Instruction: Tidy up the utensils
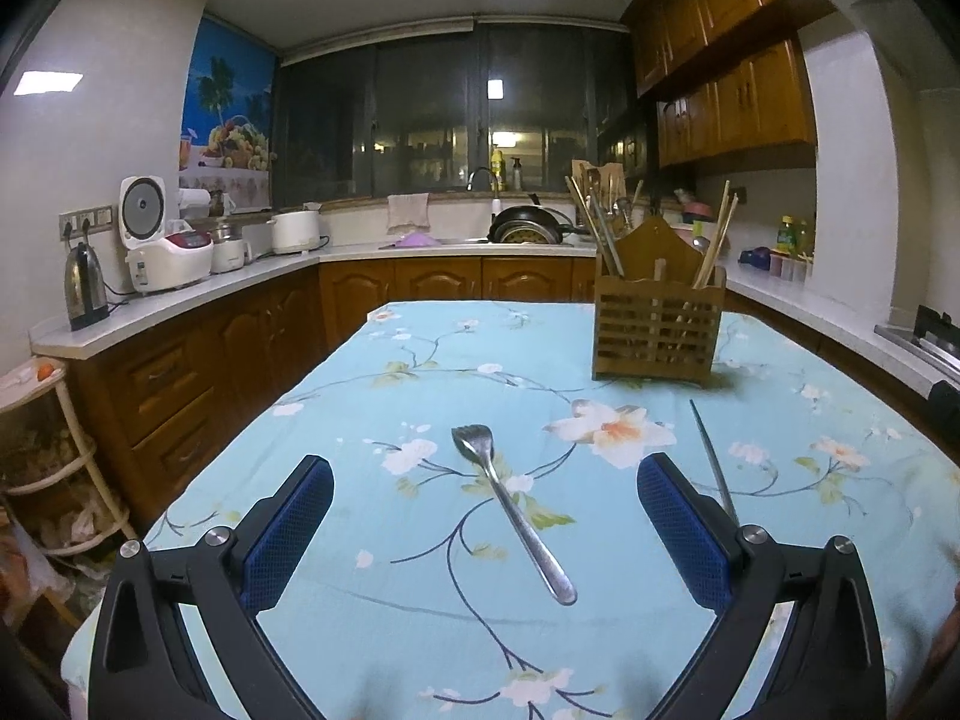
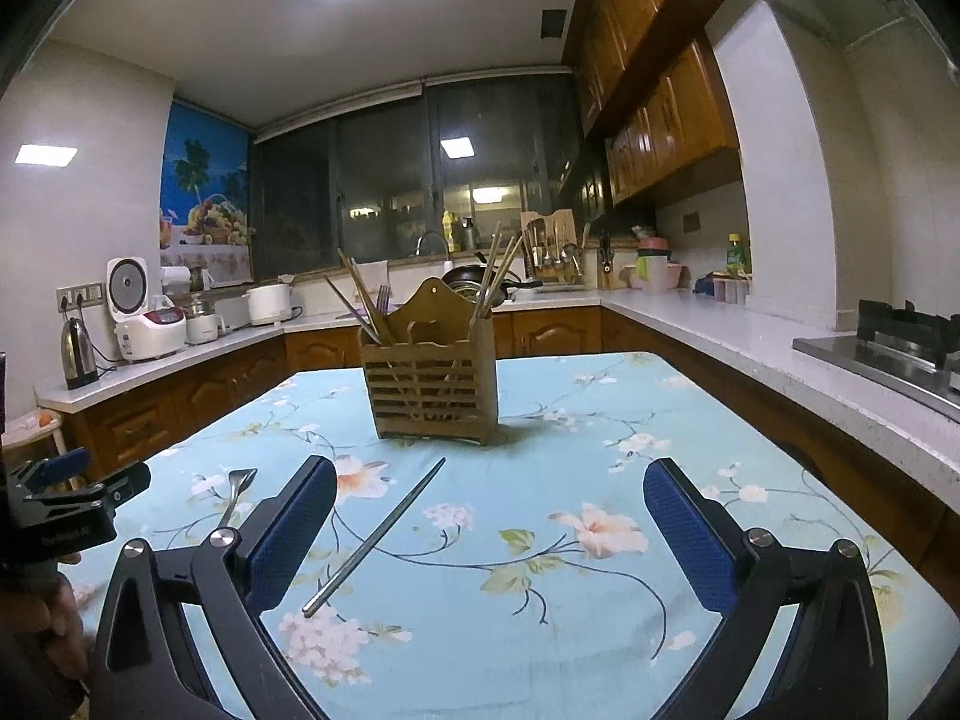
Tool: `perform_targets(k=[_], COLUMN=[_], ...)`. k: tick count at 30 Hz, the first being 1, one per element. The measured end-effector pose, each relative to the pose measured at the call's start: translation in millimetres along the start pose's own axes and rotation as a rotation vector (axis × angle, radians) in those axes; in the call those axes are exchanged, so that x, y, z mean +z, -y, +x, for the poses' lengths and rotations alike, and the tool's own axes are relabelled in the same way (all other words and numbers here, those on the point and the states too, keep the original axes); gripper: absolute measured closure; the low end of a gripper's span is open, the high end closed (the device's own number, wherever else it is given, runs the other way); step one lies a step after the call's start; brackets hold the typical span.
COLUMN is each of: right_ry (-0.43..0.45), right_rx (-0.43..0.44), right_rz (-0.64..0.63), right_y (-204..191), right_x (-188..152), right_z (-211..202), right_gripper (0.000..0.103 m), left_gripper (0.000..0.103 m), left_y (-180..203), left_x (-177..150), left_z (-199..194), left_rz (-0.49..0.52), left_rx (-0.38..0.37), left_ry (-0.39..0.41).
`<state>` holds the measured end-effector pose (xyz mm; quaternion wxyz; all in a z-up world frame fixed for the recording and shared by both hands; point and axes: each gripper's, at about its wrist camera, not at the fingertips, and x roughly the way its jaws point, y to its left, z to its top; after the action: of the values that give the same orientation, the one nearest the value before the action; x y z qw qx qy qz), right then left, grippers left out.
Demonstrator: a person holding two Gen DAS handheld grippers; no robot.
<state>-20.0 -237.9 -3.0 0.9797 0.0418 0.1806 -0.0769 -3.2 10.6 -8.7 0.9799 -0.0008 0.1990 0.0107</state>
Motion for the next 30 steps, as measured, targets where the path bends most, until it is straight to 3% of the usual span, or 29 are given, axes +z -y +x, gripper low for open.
perform_targets(k=[30], right_ry=[-0.024], right_rx=[0.008], right_rz=[0.017], right_y=[-1.8], right_x=[-3.4], right_z=[0.6], right_gripper=[0.000], left_gripper=[0.001], left_y=[-2.7], left_x=[3.1], left_z=[1.2], left_rz=[-0.005], left_rx=[-0.002], left_ry=[-0.011])
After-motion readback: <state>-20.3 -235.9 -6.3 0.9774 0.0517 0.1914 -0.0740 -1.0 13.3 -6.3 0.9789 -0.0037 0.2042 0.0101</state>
